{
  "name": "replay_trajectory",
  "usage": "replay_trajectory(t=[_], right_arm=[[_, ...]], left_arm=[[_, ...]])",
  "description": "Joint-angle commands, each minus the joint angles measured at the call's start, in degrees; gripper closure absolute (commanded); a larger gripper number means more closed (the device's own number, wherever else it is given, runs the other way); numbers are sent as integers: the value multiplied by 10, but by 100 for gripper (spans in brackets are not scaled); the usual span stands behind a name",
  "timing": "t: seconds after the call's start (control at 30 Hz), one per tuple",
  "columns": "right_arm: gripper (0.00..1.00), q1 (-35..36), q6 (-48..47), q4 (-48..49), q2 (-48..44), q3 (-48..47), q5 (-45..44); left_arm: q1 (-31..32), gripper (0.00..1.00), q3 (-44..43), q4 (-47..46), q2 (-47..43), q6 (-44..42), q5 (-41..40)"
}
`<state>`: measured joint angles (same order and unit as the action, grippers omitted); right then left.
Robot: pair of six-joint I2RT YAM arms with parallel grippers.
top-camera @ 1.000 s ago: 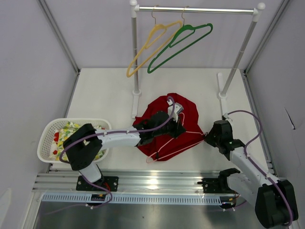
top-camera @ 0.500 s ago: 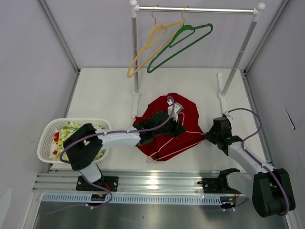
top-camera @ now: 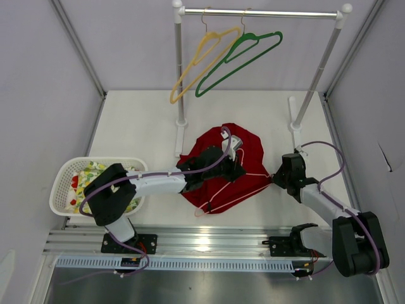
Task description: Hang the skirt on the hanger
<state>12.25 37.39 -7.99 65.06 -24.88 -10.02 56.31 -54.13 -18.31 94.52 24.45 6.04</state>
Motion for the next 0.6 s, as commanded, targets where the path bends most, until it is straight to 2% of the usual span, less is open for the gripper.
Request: replay_trajectory(t=[0.0,0.1,0.13,0.2,0.47,0.57], right_arm=[[80,-4,-10,57,8,-11,-11],[90,-4,-13,72,14,-8,-7],[96,-5,-14,73,16,-6,-4],[100,-5,-13,94,17,-3,3],[100,14,4,82,-28,7,24],[100,27,11,47,-61,7,21]], left_arm=[[-3,100,-8,42,13,-14,17],[-3,100,-10,43,15,-13,20],[-3,100,-10,43,16,-13,20],[-3,100,-12,45,17,-13,20],[-4,100,-26,50,29,-12,15],[-4,100,-32,53,35,-12,13]])
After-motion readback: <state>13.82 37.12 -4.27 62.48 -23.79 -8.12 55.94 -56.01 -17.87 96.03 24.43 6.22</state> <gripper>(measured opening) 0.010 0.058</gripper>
